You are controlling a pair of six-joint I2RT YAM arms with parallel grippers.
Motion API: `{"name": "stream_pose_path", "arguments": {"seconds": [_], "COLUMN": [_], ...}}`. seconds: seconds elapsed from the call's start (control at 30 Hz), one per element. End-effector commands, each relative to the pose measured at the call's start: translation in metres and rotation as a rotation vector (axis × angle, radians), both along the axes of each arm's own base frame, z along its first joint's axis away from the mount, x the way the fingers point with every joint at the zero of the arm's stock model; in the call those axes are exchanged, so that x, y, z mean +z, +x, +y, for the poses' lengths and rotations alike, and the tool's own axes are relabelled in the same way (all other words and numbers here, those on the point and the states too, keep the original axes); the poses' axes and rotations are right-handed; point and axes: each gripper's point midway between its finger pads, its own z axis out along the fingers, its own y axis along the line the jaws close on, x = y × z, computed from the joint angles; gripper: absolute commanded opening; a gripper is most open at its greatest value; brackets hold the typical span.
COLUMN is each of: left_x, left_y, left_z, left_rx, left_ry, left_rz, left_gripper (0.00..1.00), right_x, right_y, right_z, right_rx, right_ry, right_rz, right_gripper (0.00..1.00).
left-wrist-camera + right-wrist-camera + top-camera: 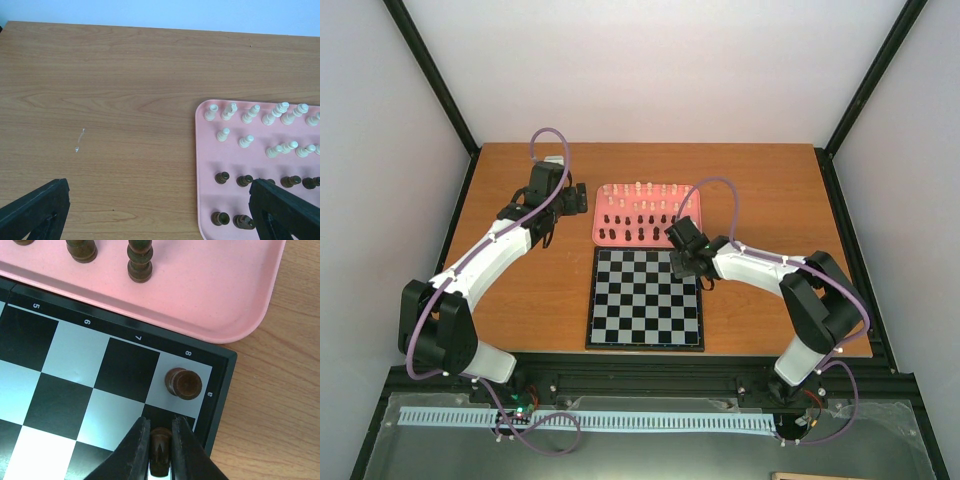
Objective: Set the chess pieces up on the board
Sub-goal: Place the chess piece on the chessboard.
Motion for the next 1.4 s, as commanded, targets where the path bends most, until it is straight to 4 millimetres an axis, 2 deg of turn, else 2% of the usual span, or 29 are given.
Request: {"name": "stream_pose_path", "arguments": {"seconds": [0.0, 0.67, 1.03, 1.37], "left_x": [0.009, 0.01, 0.012, 0.012], "left_y": [0.005, 0.005, 0.004, 0.003], "left_z": [-0.001, -0.001, -0.001, -0.001], "left_rx": [0.009, 0.01, 0.009, 0.007], "left_ry": [-0.017, -0.023, -0.026, -0.026], "left_rz": [-0.026, -0.025, -0.03, -0.029], "left_gripper": [1.0, 1.0, 1.0, 1.0], "right_x": [0.0, 0.002, 0.002, 0.011], "right_y": [0.004, -0.01, -0.01, -0.011], "right_z": [0.001, -0.004, -0.003, 0.004], "right_rx": [-0.013, -0.008, -0.004, 0.018], "right_ry": [-0.016, 0.0, 0.004, 0.042], "right_rz": [-0.012, 0.021, 0.019, 0.011], "right_gripper": [0.04, 0.05, 0.06, 0.24]}}
